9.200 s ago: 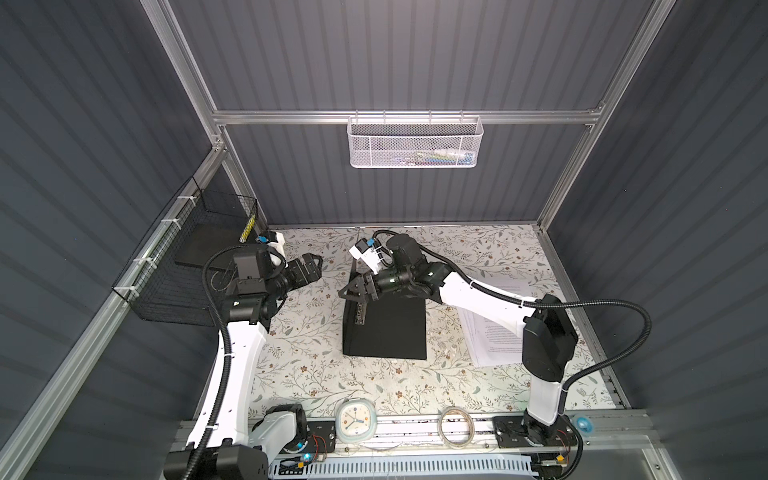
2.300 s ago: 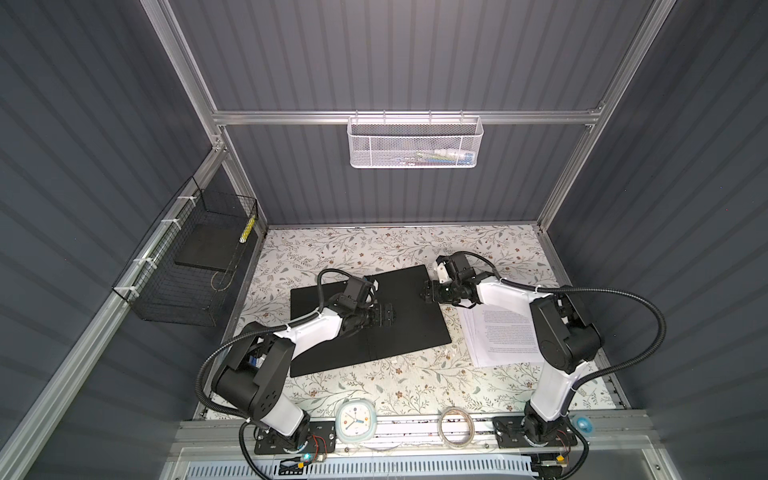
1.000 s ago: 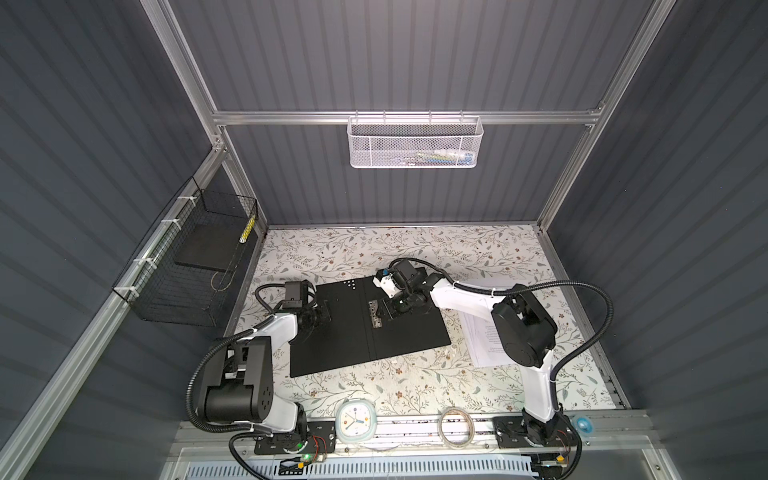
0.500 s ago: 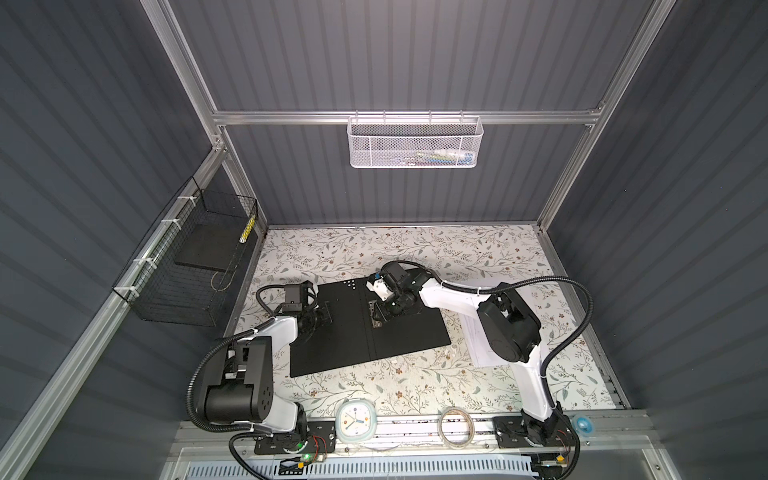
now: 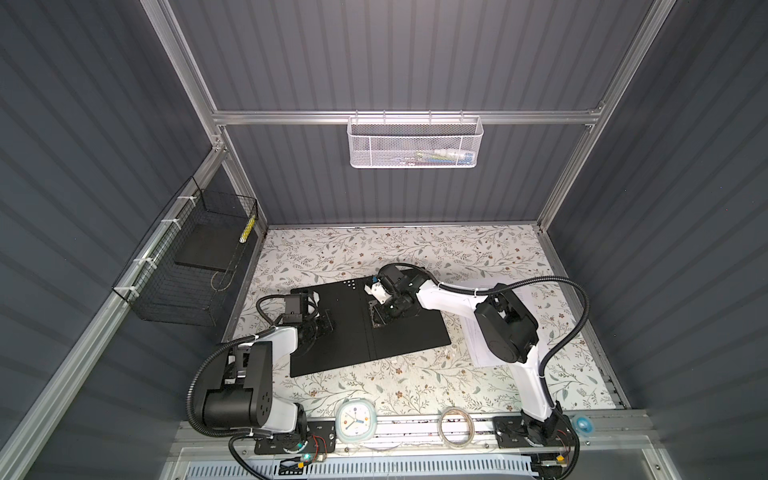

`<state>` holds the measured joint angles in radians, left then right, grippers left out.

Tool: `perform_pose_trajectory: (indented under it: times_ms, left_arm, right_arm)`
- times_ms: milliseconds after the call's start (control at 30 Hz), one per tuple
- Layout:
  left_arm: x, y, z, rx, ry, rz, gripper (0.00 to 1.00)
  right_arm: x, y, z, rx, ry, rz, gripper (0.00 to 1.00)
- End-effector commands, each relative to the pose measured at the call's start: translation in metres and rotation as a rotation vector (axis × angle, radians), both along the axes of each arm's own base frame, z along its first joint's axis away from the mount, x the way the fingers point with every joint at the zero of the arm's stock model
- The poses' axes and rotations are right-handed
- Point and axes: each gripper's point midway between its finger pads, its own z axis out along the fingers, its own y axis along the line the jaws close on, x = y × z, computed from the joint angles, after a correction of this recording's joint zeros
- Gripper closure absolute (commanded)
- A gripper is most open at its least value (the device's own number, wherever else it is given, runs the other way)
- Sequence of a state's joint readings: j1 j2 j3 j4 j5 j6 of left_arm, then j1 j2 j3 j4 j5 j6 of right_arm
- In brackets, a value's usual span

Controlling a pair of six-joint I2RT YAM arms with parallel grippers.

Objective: Put the files into the folder
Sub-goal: 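Lower right gripper onto the metal clip's lever and close on it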

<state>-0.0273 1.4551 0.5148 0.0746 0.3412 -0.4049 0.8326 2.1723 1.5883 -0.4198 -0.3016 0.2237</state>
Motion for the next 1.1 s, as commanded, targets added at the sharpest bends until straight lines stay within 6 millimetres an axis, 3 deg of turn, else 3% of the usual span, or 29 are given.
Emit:
perform_pose_trajectory:
  times_ms: [0,533,1067]
  left_arm:
    - [-0.006,0.004,-0.012,0.025,0.054,0.021,1.0]
    - [-0.005,0.009,-0.023,0.045,0.099,0.04,1.0]
    - [-0.006,0.009,-0.027,0.05,0.116,0.037,1.0]
  right_arm:
    - [0.0,-0.002,-0.004,-0.03,-0.009,0.002,0.83]
    - [0.005,0.007,-0.002,-0.012,-0.011,0.001,0.83]
    - [0.0,0.005,-0.013,-0.056,-0.006,0.012,0.85]
